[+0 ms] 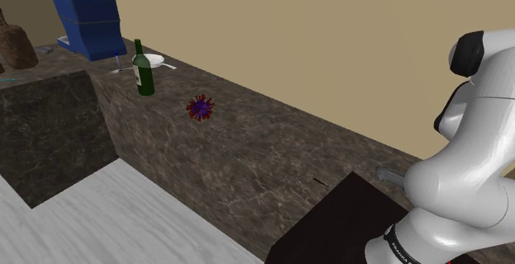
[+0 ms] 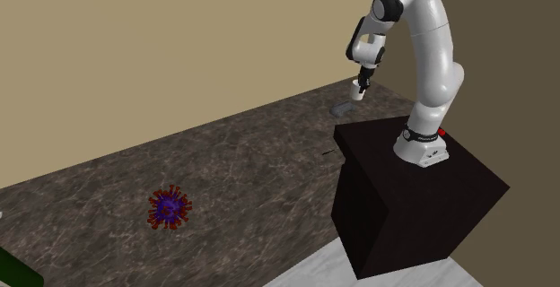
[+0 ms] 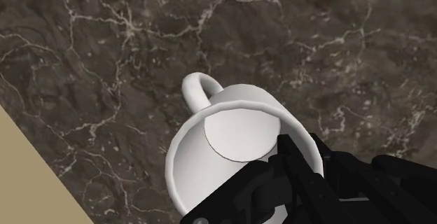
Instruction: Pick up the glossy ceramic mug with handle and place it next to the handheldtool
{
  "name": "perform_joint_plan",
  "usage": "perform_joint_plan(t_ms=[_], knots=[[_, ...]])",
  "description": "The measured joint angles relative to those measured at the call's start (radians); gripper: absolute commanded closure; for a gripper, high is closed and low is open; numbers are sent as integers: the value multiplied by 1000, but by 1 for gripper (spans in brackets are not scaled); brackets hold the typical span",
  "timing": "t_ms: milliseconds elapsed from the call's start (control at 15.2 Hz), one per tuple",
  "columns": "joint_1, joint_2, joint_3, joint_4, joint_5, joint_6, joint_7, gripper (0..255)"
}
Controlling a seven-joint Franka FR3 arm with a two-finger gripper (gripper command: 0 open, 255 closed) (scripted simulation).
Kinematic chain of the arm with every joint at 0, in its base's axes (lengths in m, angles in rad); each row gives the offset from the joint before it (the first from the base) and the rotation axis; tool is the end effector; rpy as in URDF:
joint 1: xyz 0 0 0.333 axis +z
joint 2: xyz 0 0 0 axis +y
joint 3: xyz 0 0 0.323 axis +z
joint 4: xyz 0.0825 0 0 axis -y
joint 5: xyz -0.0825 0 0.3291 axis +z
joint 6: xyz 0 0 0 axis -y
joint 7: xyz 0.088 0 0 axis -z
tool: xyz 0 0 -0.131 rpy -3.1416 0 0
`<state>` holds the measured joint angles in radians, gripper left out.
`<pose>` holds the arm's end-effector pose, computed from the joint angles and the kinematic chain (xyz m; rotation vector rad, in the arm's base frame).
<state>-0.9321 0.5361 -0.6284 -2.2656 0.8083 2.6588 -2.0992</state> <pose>-0.0157 -0.5047 0.1959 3.0658 -0.1739 0.0743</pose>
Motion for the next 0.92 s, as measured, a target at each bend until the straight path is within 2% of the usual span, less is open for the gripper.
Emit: perform_joint_plan(t_ms=[198,264,660,924], knots=[[-1,1,1,0,1,1,-1,255],[-1,1,1,0,1,1,-1,0],[-1,1,1,0,1,1,-1,0],[79,-93,-102,-34,-111,-46,77,0]])
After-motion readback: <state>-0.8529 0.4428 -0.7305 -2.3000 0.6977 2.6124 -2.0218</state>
